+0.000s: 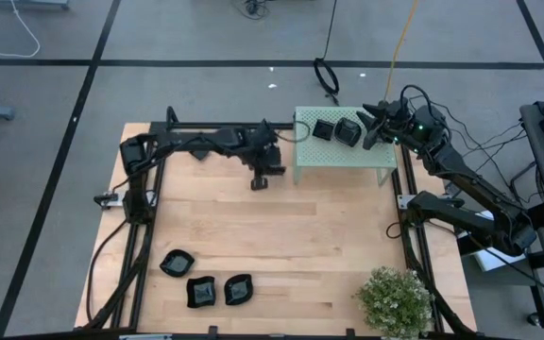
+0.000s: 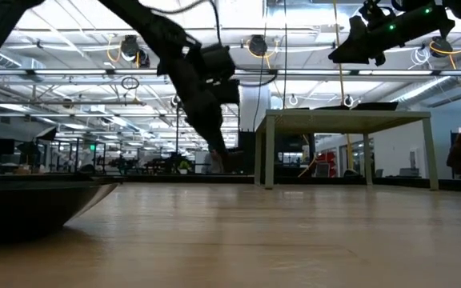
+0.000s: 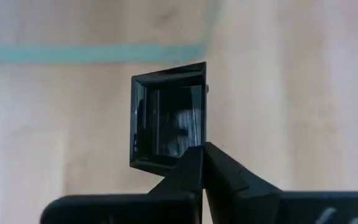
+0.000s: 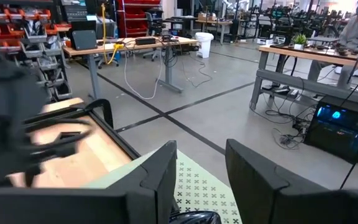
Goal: Pick & Place Mini shaped plates
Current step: Stack the right square plate on top of the square plate on the shelf
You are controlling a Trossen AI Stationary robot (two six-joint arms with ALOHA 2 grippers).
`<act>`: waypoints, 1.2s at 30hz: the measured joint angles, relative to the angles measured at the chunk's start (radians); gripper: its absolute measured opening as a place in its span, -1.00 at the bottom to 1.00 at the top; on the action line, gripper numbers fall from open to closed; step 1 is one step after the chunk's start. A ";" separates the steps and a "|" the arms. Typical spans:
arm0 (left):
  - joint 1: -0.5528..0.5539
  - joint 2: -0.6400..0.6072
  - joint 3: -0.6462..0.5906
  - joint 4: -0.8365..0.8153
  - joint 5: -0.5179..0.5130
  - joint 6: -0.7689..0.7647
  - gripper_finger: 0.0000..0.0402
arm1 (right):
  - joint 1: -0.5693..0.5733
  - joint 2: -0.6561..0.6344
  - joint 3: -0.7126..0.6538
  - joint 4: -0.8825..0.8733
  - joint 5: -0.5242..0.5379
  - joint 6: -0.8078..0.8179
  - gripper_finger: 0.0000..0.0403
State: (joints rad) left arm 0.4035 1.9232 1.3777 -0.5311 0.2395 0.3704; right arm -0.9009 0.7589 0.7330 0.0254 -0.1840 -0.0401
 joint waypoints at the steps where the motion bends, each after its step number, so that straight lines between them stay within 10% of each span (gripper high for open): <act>1: -0.029 -0.009 0.000 -0.007 0.003 0.008 -0.98 | 0.000 0.000 0.000 0.000 0.000 -0.004 -0.38; 14: -0.412 0.054 0.000 0.176 -0.224 0.379 -0.92 | 0.002 0.014 0.000 -0.011 -0.007 -0.025 -0.38; 25: -0.491 0.152 0.001 0.350 -0.402 0.129 -0.97 | 0.123 0.028 0.000 -0.016 -0.107 -0.027 -0.38; 36: -0.548 0.137 0.000 0.322 -0.434 -0.081 -0.40 | 0.301 0.029 0.000 -0.257 0.078 0.106 -0.30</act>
State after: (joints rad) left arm -0.1448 2.0599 1.3781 -0.2091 -0.1948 0.2889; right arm -0.5996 0.7876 0.7327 -0.2316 -0.1060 0.0660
